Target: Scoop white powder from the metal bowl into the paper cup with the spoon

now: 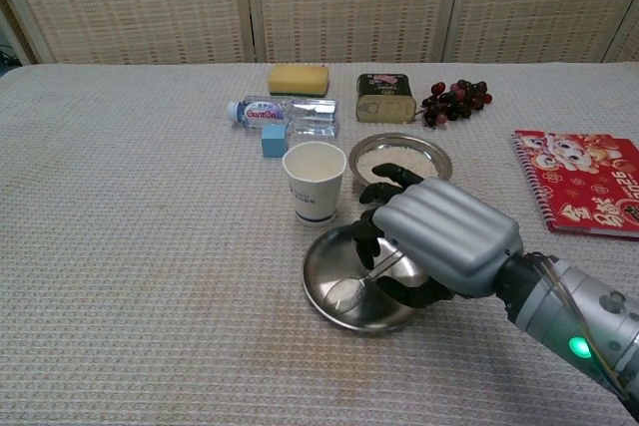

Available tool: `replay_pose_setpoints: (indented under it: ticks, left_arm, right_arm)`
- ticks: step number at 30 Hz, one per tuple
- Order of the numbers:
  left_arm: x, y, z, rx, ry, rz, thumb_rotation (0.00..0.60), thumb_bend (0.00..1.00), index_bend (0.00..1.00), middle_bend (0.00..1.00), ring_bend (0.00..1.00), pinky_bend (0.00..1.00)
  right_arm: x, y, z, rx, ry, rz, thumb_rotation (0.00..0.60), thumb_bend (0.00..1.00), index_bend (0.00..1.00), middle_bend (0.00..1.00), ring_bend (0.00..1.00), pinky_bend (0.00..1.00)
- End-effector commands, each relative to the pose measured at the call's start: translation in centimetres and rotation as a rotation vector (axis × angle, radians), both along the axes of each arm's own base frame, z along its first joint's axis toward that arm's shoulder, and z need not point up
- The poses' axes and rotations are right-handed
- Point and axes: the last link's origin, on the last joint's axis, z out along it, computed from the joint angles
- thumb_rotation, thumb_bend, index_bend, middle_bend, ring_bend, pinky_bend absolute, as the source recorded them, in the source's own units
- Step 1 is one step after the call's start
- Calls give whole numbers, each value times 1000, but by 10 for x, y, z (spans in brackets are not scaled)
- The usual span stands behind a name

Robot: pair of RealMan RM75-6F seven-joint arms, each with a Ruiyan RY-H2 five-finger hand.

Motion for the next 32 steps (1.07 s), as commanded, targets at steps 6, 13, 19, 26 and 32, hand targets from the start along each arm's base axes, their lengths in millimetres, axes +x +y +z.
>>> replay_pose_setpoints:
  ticks: [6,13,19,26,32]
  left_arm:
    - [1,-2,-1,-6,3,-1,600,412,0,0,56,211]
    - [2,-2,1,6,27,-43,600,411,0,0,56,213]
    - [4,-3,1,24,50,-84,600,402,0,0,54,221]
    - [-1,2,-4,45,104,-77,600,405,0,0,49,180]
    - [0,1,-5,38,95,-57,600,414,0,0,48,181]
  right_arm:
    - [-2,2,7,-21,34,-5,600,297,293,329,94,0]
    - [-13,15,53,-229,-27,25,600,258,140,240,46,0]
    - [-65,42,115,-440,-2,-143,600,224,19,43,0,0]
    - [-123,63,178,-592,-58,-379,600,224,0,3,0,0]
    - [-123,63,195,-584,-111,-409,600,224,0,1,0,0]
